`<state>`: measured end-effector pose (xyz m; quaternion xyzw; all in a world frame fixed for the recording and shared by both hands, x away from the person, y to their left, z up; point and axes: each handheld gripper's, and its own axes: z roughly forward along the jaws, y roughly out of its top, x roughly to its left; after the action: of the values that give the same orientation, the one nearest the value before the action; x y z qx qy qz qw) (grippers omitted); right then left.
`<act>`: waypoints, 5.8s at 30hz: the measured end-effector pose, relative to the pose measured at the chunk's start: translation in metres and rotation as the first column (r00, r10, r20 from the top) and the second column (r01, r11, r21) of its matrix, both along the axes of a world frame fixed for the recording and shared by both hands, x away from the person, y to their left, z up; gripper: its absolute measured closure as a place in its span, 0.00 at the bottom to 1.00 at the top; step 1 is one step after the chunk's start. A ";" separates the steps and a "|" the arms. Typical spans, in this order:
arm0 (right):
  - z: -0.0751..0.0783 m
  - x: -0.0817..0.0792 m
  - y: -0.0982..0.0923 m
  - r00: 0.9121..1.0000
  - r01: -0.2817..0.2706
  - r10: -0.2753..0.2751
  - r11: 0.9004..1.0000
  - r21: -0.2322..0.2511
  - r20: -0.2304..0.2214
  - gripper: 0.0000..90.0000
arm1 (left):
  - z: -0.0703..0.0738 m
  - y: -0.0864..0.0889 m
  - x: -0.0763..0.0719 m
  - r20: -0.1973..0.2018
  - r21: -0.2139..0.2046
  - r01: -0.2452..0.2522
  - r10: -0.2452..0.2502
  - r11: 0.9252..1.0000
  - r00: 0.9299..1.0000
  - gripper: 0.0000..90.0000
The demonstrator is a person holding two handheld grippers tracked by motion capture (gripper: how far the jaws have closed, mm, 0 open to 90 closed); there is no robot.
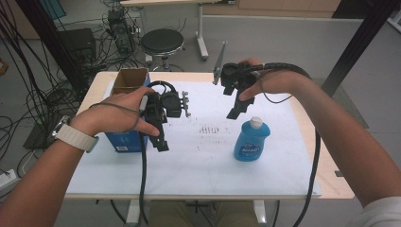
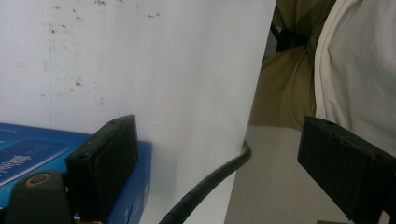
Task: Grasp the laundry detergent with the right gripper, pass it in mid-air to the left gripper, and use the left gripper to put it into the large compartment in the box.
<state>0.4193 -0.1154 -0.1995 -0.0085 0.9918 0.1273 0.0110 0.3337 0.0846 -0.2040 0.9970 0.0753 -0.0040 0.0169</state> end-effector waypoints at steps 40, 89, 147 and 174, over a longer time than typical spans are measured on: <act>0.005 -0.010 -0.017 1.000 -0.016 0.016 1.000 0.008 -0.005 0.07 | -0.008 0.001 0.000 0.001 -0.018 -0.014 0.014 1.000 1.000 0.14; -0.022 -0.022 -0.075 0.999 0.026 -0.024 0.996 0.083 -0.025 0.07 | -0.023 -0.008 0.004 -0.005 -0.030 -0.009 0.009 1.000 1.000 0.14; -0.053 -0.028 -0.128 0.997 0.076 -0.073 0.989 0.124 -0.030 0.08 | -0.029 -0.014 0.006 0.000 -0.048 -0.010 0.010 0.999 1.000 0.14; -0.071 -0.029 -0.142 0.996 0.086 -0.084 0.983 0.163 -0.021 0.07 | -0.035 -0.017 0.008 -0.012 -0.053 -0.016 0.015 0.998 1.000 0.14</act>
<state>0.3899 -0.2579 -0.2708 0.0357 0.9775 0.2076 0.0103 0.3412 0.0672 -0.2390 0.9956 0.0830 -0.0115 0.0430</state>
